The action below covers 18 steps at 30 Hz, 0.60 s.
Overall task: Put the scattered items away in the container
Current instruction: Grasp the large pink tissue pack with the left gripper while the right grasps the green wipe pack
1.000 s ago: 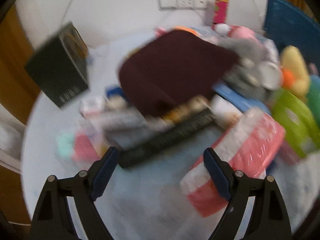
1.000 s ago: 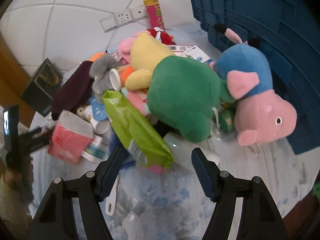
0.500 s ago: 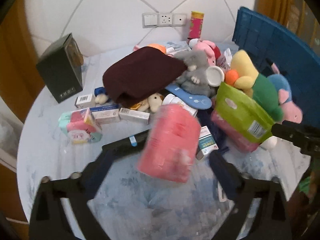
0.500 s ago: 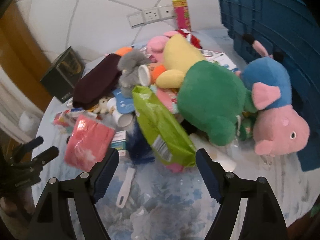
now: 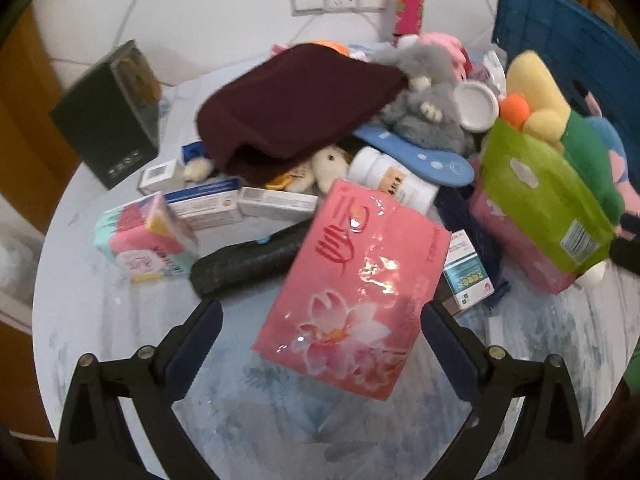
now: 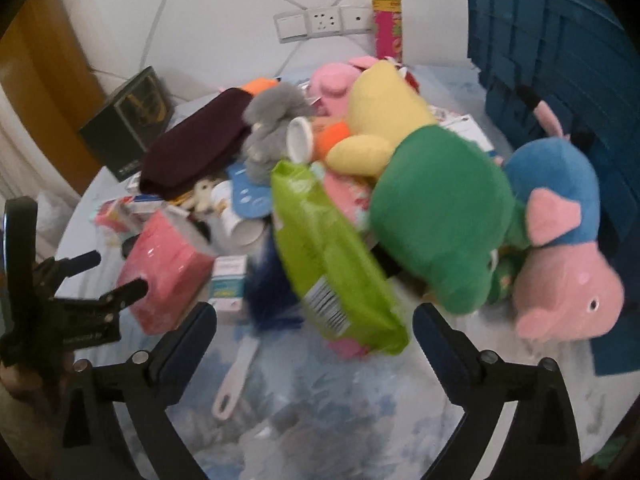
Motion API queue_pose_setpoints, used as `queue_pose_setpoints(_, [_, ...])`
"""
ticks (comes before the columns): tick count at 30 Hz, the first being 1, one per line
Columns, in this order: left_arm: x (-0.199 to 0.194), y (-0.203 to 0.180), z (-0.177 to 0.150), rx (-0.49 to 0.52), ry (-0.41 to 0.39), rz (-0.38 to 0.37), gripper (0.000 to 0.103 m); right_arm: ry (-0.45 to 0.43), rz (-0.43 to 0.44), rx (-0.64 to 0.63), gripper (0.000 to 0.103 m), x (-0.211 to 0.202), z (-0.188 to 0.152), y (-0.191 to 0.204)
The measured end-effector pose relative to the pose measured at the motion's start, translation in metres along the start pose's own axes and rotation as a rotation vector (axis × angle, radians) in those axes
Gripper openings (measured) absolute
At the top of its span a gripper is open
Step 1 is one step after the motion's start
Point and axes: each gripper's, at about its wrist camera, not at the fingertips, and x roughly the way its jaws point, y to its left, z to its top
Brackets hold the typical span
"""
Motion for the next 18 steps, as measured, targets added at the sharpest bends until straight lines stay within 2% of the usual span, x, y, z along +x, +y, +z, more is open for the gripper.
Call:
queue_pose_setpoints(9, [0.037,-0.016,0.011,0.047,0.05,-0.049,0.101,0.063,-0.016,0.002,0.1,0.036,0.015,-0.01])
queue_pose_setpoints(10, [0.04,-0.017,0.011,0.05,0.052,-0.055,0.1,0.071,-0.008,0.004,0.1,0.042,0.015,-0.009])
queue_pose_setpoints(12, [0.044,-0.018,0.011,0.05,0.062,-0.085,0.086,0.1,-0.002,0.005,0.1,0.053,0.017,-0.008])
queue_pose_setpoints(13, [0.043,-0.019,0.011,0.052,0.059,-0.083,0.085,0.113,0.0,0.006,0.099,0.058,0.017,-0.007])
queue_pose_setpoints(14, [0.042,-0.02,0.01,0.055,0.054,-0.08,0.083,0.125,0.003,0.006,0.095,0.062,0.016,-0.006])
queue_pose_setpoints(15, [0.041,-0.02,0.01,0.054,0.051,-0.08,0.082,0.132,0.011,0.007,0.079,0.064,0.016,-0.005])
queue_pose_setpoints(17, [0.041,-0.019,0.009,0.043,0.052,-0.084,0.082,0.135,0.038,0.006,0.057,0.063,0.015,-0.003])
queue_pose_setpoints(18, [0.041,-0.018,0.009,0.038,0.052,-0.085,0.082,0.143,0.055,0.003,0.053,0.064,0.015,-0.002])
